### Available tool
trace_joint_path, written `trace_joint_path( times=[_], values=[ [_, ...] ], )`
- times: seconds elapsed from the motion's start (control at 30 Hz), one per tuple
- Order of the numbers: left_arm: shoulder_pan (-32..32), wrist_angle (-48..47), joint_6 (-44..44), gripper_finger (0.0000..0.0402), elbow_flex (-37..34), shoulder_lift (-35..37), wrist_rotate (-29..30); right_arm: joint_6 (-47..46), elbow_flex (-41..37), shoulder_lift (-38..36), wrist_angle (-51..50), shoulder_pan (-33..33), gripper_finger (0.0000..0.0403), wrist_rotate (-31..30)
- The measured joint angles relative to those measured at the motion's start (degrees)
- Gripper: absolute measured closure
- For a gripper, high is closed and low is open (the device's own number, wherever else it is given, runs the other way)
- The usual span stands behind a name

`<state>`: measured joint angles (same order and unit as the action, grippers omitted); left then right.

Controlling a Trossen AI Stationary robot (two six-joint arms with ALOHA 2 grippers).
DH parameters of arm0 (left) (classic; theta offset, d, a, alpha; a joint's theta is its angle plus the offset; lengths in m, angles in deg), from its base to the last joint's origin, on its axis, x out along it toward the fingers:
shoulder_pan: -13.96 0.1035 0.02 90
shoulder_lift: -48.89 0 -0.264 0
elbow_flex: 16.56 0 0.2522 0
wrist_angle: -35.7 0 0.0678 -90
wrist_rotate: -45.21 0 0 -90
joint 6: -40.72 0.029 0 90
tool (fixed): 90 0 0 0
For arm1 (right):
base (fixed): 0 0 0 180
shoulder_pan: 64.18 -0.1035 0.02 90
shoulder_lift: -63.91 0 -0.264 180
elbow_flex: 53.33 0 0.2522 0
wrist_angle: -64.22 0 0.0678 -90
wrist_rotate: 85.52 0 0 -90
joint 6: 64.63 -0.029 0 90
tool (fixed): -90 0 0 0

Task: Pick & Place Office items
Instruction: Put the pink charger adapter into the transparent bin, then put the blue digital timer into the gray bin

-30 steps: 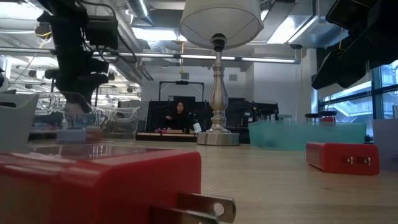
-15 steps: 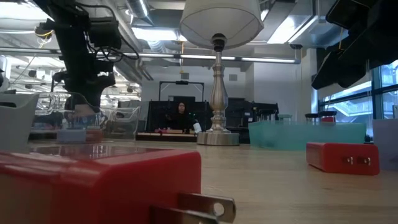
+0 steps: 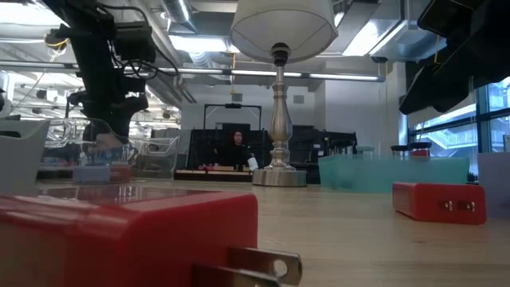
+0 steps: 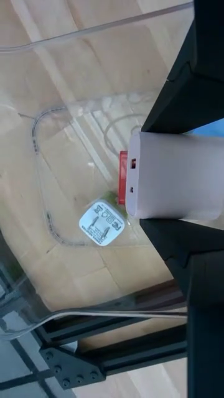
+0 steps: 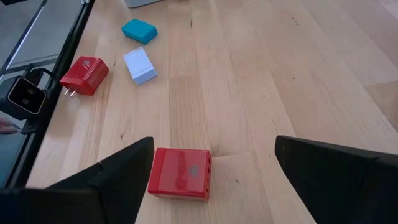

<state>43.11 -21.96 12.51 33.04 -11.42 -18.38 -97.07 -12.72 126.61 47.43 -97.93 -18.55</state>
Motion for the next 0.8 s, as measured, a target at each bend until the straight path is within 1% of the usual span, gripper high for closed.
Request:
trace_joint_path(
  times=[0.1,0.23,0.33,0.43,0.57,0.63,0.7,0.77,0.8],
  values=[
    [0.0,0.01,-0.02,0.0182,0.0,0.0,0.01,0.0,0.0,0.0,0.0,-0.01,0.0064,0.0],
    [0.0,0.04,-0.01,0.0159,0.0,0.0,0.07,0.0,0.0,0.0,0.0,-0.01,0.0064,0.0],
    [0.0,0.22,0.3,0.0148,0.02,0.0,1.41,0.0,0.0,0.0,0.0,-0.01,0.0064,0.0],
    [-0.21,-0.15,2.16,0.0146,1.83,0.43,2.13,0.0,0.0,0.0,0.0,-0.01,0.0064,0.0],
    [-2.49,0.08,2.58,0.0157,6.79,2.24,1.68,0.0,0.0,0.0,0.0,-0.01,0.0064,0.0],
    [-4.6,0.64,2.32,0.0165,8.92,3.35,-1.15,-0.02,0.0,0.0,0.0,-0.01,0.0064,0.0],
    [-7.73,2.65,0.48,0.0171,9.51,4.27,-5.77,0.0,0.0,0.0,0.0,-0.01,0.0064,0.0],
    [-12.34,4.59,-1.7,0.0175,9.49,4.34,-10.29,0.0,0.0,0.0,0.0,-0.01,0.0064,0.0],
    [-15.18,5.58,-3.07,0.0176,9.49,3.79,-11.38,0.0,0.0,0.0,0.0,-0.01,0.0064,0.0]
  ],
)
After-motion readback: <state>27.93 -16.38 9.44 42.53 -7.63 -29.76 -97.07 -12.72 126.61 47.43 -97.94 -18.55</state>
